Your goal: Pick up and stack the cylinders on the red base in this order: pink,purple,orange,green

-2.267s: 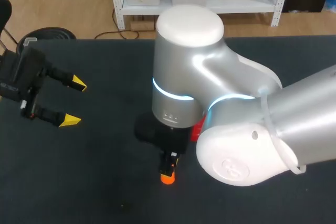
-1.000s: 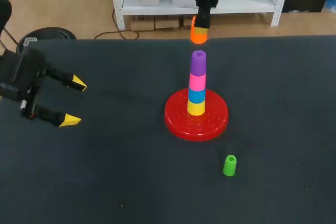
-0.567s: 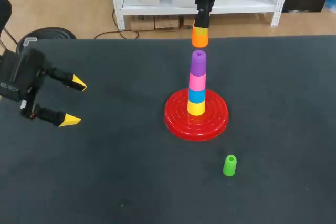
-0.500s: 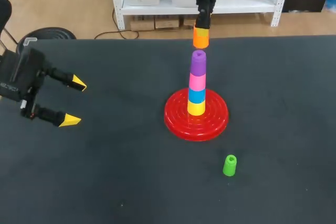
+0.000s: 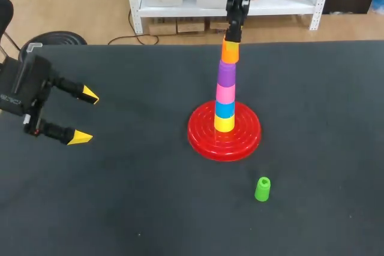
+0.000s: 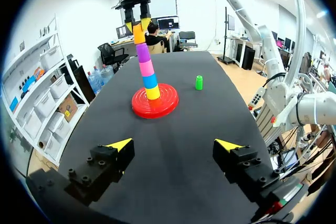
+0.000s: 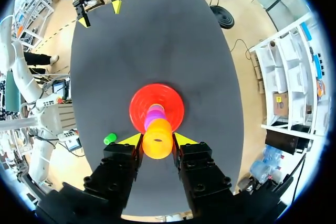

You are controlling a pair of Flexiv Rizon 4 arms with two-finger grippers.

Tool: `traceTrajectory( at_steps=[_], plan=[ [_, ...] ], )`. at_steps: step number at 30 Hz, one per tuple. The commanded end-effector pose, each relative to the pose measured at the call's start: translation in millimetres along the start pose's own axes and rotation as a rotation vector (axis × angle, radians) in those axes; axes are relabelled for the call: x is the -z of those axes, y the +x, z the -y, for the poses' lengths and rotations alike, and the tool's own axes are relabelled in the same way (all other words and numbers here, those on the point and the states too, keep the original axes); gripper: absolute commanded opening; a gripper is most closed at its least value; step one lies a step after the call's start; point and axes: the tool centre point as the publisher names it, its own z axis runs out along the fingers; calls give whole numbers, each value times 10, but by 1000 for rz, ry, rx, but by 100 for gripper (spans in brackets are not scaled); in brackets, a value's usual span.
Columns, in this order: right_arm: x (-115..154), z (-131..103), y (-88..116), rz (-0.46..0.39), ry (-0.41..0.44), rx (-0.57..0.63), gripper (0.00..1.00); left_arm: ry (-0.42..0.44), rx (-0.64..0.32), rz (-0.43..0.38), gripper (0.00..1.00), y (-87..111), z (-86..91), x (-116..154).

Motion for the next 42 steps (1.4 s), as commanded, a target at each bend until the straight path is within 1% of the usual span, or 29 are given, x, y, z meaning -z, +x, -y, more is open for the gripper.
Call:
traceTrajectory(
  at_steps=[1, 12, 20, 30, 42],
  plan=[
    [-16, 38, -4, -1, -9, -1, 0, -2, -2, 2, 100, 11, 3, -6],
    [-58, 64, -40, 9, -12, 8, 0, -2, -2, 2, 100, 11, 3, -6],
    [-100, 22, -46, 9, -26, 12, 0, -2, -2, 2, 100, 11, 3, -6],
    [7, -47, -86, 16, -2, 27, 0, -2, -2, 2, 100, 11, 3, -6],
    [-33, -55, -52, 8, -12, 20, 0, -2, -2, 2, 100, 11, 3, -6]
  ],
)
